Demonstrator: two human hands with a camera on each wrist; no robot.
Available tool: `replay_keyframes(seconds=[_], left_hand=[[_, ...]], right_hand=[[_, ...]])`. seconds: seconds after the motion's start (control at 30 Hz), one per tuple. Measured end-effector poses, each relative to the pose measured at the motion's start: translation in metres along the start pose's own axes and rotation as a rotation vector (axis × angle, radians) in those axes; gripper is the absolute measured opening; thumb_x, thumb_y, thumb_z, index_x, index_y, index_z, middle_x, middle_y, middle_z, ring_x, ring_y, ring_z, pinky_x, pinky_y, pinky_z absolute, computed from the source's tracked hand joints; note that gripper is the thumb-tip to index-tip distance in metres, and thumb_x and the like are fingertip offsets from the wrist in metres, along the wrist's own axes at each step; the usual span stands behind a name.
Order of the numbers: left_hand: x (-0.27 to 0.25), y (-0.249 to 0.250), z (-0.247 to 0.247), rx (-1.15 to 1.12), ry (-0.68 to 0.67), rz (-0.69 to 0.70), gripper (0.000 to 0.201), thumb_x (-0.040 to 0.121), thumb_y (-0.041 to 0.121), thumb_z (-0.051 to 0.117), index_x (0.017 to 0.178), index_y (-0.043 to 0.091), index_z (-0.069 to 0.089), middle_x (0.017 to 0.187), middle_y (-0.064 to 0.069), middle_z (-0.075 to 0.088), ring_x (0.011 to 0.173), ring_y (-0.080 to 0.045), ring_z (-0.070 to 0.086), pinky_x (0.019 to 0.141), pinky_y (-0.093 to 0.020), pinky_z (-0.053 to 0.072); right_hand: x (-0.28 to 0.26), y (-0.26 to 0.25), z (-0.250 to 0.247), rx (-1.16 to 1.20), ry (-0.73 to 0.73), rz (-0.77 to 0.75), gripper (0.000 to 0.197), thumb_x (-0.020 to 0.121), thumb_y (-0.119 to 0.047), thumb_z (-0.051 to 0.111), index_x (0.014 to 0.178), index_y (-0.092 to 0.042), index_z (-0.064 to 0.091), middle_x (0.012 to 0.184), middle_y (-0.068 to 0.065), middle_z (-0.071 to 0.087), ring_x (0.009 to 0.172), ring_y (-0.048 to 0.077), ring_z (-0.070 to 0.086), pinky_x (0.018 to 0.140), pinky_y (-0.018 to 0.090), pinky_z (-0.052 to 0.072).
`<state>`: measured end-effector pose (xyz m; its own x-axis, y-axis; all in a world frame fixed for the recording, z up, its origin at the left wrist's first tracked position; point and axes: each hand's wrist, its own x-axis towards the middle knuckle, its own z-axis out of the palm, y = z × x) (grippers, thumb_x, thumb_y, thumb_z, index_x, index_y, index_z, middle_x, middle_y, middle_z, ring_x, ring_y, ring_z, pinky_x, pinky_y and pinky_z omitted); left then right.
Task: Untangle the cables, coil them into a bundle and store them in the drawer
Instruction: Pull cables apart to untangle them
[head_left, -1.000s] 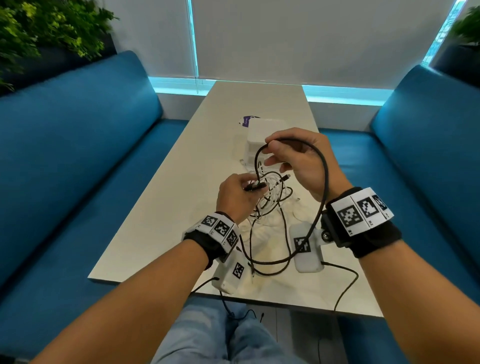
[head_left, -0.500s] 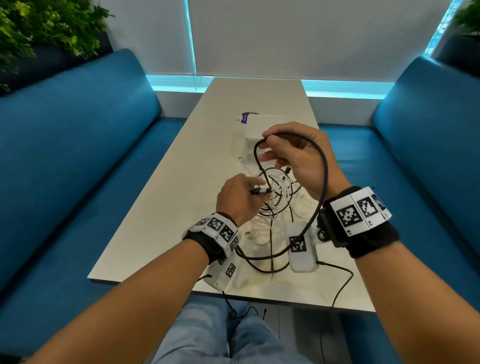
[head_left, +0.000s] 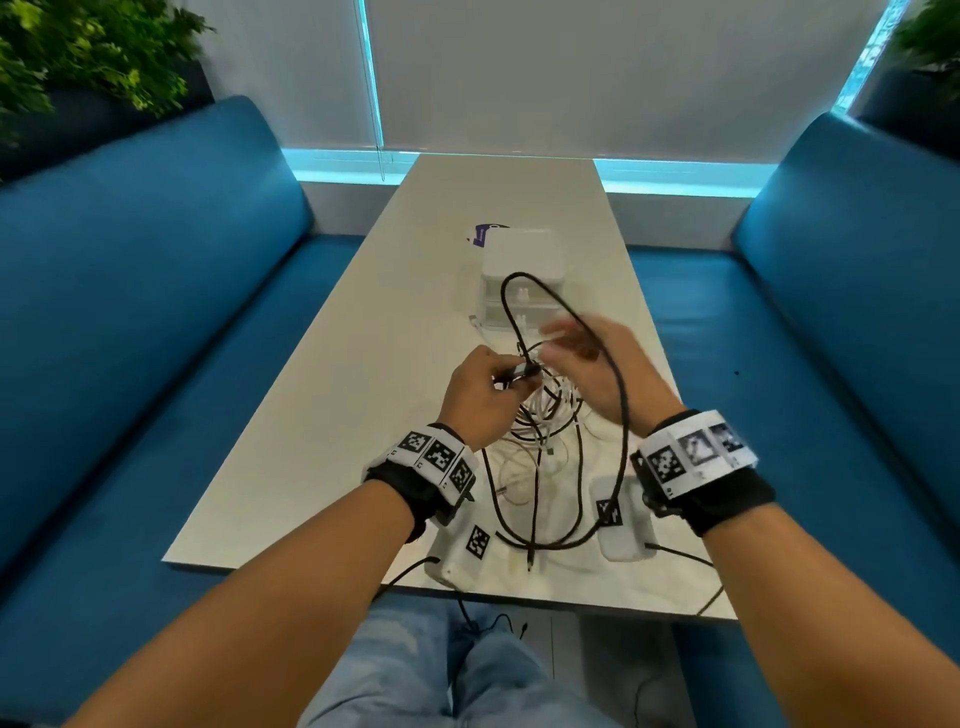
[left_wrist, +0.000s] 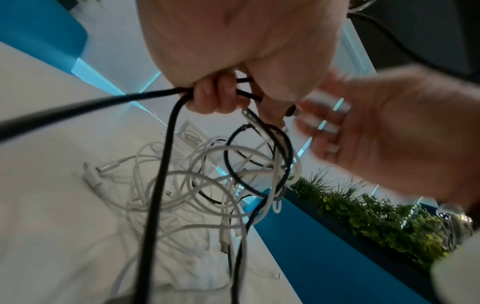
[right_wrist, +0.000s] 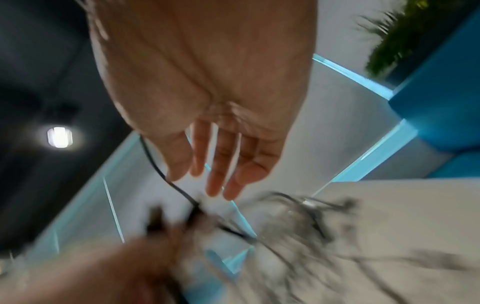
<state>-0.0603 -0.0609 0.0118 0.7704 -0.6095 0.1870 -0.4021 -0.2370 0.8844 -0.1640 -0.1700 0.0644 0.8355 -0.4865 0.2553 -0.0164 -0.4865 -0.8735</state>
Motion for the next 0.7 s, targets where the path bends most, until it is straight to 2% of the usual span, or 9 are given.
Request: replay_keyframes(seconds=[0.13,0.17,0.23,0.3,0.33,0.47,0.57,0.63,0.7], left_hand=[[0.001,0.0,-0.003,-0.181,0.087,-0.041,0.01,0.082,0.013,0.073,0.092,0.011,0.073,0.086,0.0,0.066,0.085,-0.016,0.062,0.079,-0.023,0.049],[0.001,0.003,-0.007,-0.291,0.133,-0.063,0.011,0.084,0.008,0.071,0.094,0.009,0.073,0.088,-0.002,0.067,0.086,-0.014,0.062,0.078,-0.02,0.049],[0.003,0.007,-0.016,-0.45,0.216,-0.104,0.01,0.087,0.003,0.066,0.095,0.005,0.071,0.078,0.001,0.065,0.074,-0.004,0.059,0.069,-0.011,0.046],[0.008,0.009,-0.032,-0.484,0.268,-0.101,0.02,0.089,0.008,0.065,0.076,0.022,0.07,0.059,0.015,0.057,0.052,0.002,0.048,0.058,-0.019,0.04],[0.011,0.009,-0.04,-0.507,0.281,-0.096,0.028,0.089,0.009,0.064,0.068,0.026,0.068,0.056,0.018,0.053,0.05,0.002,0.044,0.057,-0.022,0.037],[0.014,0.026,-0.061,-0.671,0.228,-0.047,0.014,0.093,0.011,0.06,0.084,0.021,0.063,0.061,0.009,0.047,0.043,-0.002,0.033,0.045,-0.016,0.028],[0.011,0.047,-0.07,-0.746,0.103,0.056,0.004,0.092,0.013,0.061,0.092,0.017,0.063,0.07,0.002,0.05,0.04,0.0,0.036,0.039,-0.015,0.026],[0.009,0.05,-0.069,-0.659,0.045,0.115,0.012,0.086,0.015,0.067,0.097,0.019,0.066,0.066,0.008,0.056,0.041,-0.002,0.036,0.04,-0.016,0.028],[0.005,0.046,-0.059,-0.45,0.017,0.132,0.022,0.083,0.007,0.072,0.1,0.02,0.069,0.061,0.015,0.059,0.049,0.001,0.047,0.05,-0.014,0.039]], right_hand=[[-0.013,0.04,0.017,-0.267,-0.063,0.026,0.014,0.085,-0.027,0.07,0.095,-0.018,0.07,0.09,-0.003,0.07,0.082,0.013,0.061,0.077,0.026,0.047],[-0.015,0.046,0.019,-0.347,-0.07,0.031,0.015,0.083,-0.028,0.071,0.095,-0.019,0.07,0.091,-0.003,0.069,0.083,0.015,0.06,0.078,0.028,0.046],[-0.02,0.055,0.021,-0.484,-0.094,0.107,0.016,0.079,-0.028,0.071,0.094,-0.025,0.068,0.091,-0.004,0.067,0.088,0.019,0.059,0.08,0.033,0.048],[-0.024,0.061,0.019,-0.544,-0.107,0.207,0.019,0.075,-0.027,0.068,0.094,-0.028,0.064,0.092,-0.004,0.064,0.089,0.021,0.059,0.079,0.035,0.049],[-0.026,0.062,0.018,-0.566,-0.106,0.238,0.02,0.074,-0.027,0.068,0.094,-0.029,0.063,0.092,-0.004,0.064,0.089,0.021,0.059,0.079,0.036,0.05],[-0.023,0.058,0.015,-0.624,-0.116,0.254,0.022,0.079,-0.03,0.066,0.101,-0.03,0.066,0.096,-0.003,0.065,0.093,0.022,0.06,0.081,0.036,0.049],[-0.016,0.05,0.021,-0.647,-0.081,0.175,0.017,0.085,-0.033,0.067,0.098,-0.023,0.074,0.095,0.005,0.063,0.094,0.026,0.059,0.08,0.036,0.046],[-0.013,0.043,0.022,-0.561,-0.017,0.147,0.017,0.085,-0.026,0.069,0.096,-0.014,0.076,0.097,0.01,0.063,0.094,0.027,0.058,0.079,0.03,0.042],[-0.01,0.034,0.018,-0.414,0.047,0.138,0.014,0.086,-0.016,0.069,0.095,-0.008,0.076,0.095,0.009,0.069,0.089,0.022,0.06,0.073,0.02,0.039]])
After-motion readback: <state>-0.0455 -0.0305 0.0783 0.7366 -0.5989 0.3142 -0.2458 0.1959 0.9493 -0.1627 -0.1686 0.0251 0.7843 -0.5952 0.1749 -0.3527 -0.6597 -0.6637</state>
